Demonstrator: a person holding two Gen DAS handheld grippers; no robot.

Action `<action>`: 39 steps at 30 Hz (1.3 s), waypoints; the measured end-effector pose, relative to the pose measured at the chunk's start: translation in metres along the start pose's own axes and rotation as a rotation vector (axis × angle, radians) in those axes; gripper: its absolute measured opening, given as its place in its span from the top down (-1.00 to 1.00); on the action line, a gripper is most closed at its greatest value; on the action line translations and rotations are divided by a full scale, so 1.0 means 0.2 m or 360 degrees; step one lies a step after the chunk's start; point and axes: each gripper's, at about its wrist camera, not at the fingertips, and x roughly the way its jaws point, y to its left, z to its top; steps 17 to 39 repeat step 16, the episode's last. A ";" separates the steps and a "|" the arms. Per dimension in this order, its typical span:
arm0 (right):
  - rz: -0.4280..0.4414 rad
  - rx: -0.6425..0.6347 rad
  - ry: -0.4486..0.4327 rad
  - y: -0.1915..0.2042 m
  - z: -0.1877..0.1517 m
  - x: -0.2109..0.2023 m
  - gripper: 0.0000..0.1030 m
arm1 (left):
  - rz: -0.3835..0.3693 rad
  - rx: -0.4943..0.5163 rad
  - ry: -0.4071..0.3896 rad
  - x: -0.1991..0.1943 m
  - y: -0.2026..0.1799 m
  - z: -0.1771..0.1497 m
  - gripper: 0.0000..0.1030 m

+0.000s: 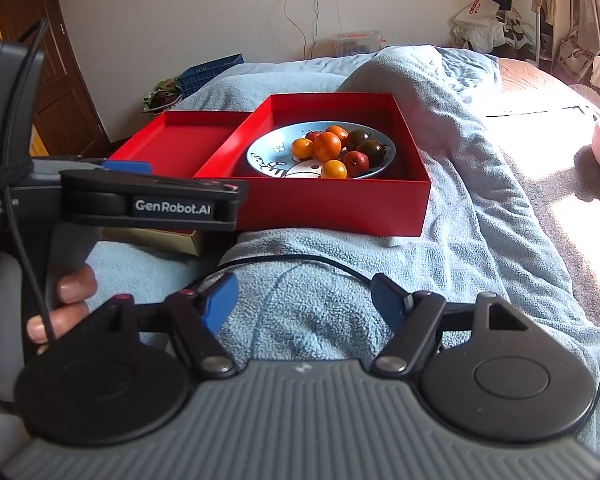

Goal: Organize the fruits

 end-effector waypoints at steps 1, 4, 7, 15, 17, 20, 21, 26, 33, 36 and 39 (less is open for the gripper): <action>0.0000 0.0000 0.0000 0.00 0.00 0.00 -0.46 | 0.0001 -0.0008 0.0006 0.00 0.00 0.00 -1.00; 0.0000 0.0002 0.0000 0.00 0.00 0.00 -0.46 | 0.0000 -0.0013 0.0011 0.01 0.01 -0.01 -1.00; 0.0000 0.0002 0.0000 0.00 -0.01 0.00 -0.46 | -0.0016 -0.0009 0.0012 0.01 0.00 -0.01 -1.00; 0.0003 0.0004 0.0002 0.00 -0.01 0.01 -0.46 | -0.0049 -0.0052 0.0048 0.03 0.02 -0.01 -1.00; 0.0003 0.0004 0.0002 0.00 -0.01 0.01 -0.46 | -0.0044 -0.0051 0.0053 0.04 0.01 -0.01 -1.00; 0.0003 0.0004 0.0002 0.00 -0.01 0.01 -0.46 | -0.0044 -0.0051 0.0053 0.04 0.01 -0.01 -1.00; 0.0003 0.0004 0.0002 0.00 -0.01 0.01 -0.46 | -0.0044 -0.0051 0.0053 0.04 0.01 -0.01 -1.00; 0.0003 0.0004 0.0002 0.00 -0.01 0.01 -0.46 | -0.0044 -0.0051 0.0053 0.04 0.01 -0.01 -1.00; 0.0003 0.0004 0.0002 0.00 -0.01 0.01 -0.46 | -0.0044 -0.0051 0.0053 0.04 0.01 -0.01 -1.00; 0.0003 0.0004 0.0002 0.00 -0.01 0.01 -0.46 | -0.0044 -0.0051 0.0053 0.04 0.01 -0.01 -1.00; 0.0003 0.0004 0.0002 0.00 -0.01 0.01 -0.46 | -0.0044 -0.0051 0.0053 0.04 0.01 -0.01 -1.00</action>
